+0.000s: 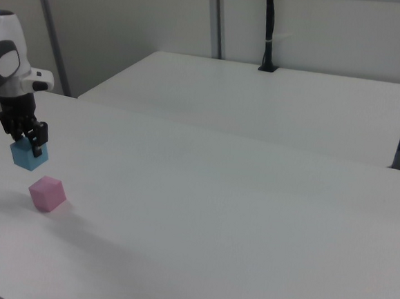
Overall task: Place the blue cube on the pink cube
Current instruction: 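Lower the light-blue cube onto the pink cube's top face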
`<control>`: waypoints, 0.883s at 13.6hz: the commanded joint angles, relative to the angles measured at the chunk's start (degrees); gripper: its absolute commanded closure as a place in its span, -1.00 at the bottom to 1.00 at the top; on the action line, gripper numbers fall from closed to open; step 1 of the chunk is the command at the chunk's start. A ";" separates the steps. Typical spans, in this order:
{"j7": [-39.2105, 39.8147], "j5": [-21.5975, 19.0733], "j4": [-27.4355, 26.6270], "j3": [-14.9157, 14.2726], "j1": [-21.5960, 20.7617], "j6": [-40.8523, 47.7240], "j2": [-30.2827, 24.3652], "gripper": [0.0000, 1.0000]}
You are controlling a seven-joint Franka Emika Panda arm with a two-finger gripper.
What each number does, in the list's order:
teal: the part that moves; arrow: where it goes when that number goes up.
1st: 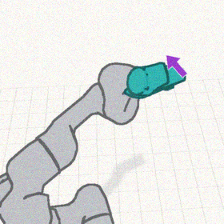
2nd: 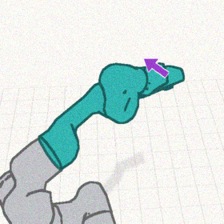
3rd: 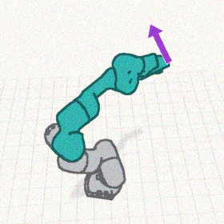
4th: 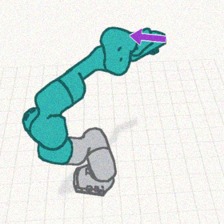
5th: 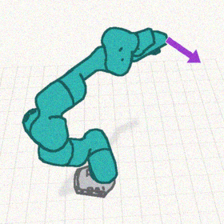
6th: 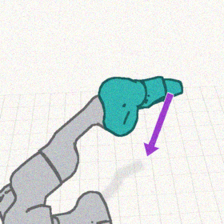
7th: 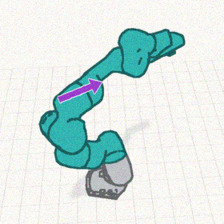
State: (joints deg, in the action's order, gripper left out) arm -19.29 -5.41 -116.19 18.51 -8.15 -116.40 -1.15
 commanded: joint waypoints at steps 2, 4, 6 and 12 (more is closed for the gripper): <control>-3.03 3.73 -2.55 0.03 -0.55 -3.75 0.62 0.15; -3.38 4.79 -2.55 0.03 -0.46 -4.62 1.67 0.15; -3.38 5.76 -2.90 0.03 -0.46 -4.89 2.55 0.16; -4.43 7.69 -2.90 0.03 -0.55 -5.07 4.40 0.16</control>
State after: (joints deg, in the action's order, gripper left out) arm -21.43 0.58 -117.98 18.51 -8.34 -119.79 3.45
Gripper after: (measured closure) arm 0.427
